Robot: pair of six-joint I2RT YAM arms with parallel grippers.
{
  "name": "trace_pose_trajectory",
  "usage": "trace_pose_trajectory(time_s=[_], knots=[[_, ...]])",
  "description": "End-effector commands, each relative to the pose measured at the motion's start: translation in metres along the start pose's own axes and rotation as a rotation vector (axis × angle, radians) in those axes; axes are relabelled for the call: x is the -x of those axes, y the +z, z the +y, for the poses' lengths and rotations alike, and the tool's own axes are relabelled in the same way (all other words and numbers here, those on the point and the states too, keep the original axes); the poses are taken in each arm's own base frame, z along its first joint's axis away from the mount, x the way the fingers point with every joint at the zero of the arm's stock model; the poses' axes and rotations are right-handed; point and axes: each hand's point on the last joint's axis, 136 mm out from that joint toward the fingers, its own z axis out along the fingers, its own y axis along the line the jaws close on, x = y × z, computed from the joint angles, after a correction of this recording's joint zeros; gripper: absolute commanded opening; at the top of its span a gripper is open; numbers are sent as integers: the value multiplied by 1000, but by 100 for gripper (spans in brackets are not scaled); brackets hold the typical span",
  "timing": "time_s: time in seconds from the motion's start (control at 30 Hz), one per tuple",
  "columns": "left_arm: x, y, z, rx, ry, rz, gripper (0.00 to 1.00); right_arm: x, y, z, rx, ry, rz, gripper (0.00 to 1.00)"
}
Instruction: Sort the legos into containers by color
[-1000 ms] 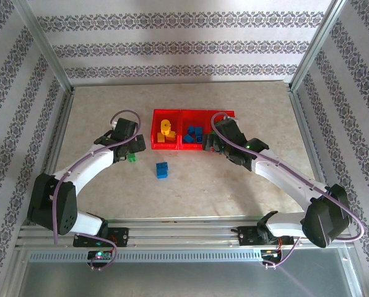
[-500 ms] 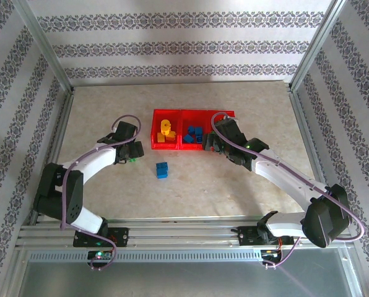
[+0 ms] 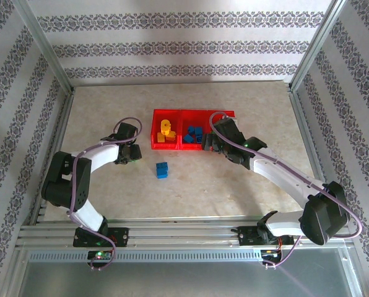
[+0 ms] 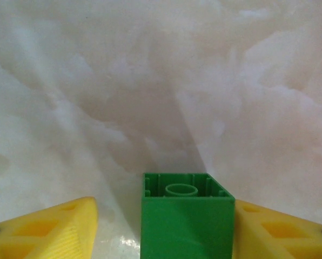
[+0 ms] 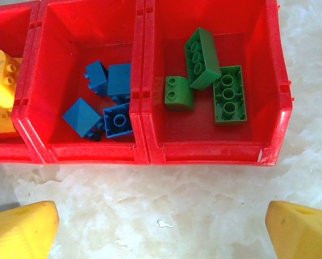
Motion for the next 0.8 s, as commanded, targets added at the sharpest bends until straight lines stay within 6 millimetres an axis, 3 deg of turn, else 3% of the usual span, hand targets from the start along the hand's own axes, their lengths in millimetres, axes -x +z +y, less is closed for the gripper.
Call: trace_pose_trajectory(time_s=[0.0, 0.43, 0.63, 0.77], knots=[[5, 7, 0, -12, -14, -6, 58, 8, -4, 6, -1, -3, -19, 98], [9, 3, -4, -40, 12, -21, 33, 8, -1, 0, -24, 9, -18, 98], [18, -21, -20, -125, 29, -66, 32, 6, -1, -14, -51, 43, -19, 98], [27, -46, -40, -201, 51, -127, 33, 6, -4, -32, -80, 89, -32, 98]])
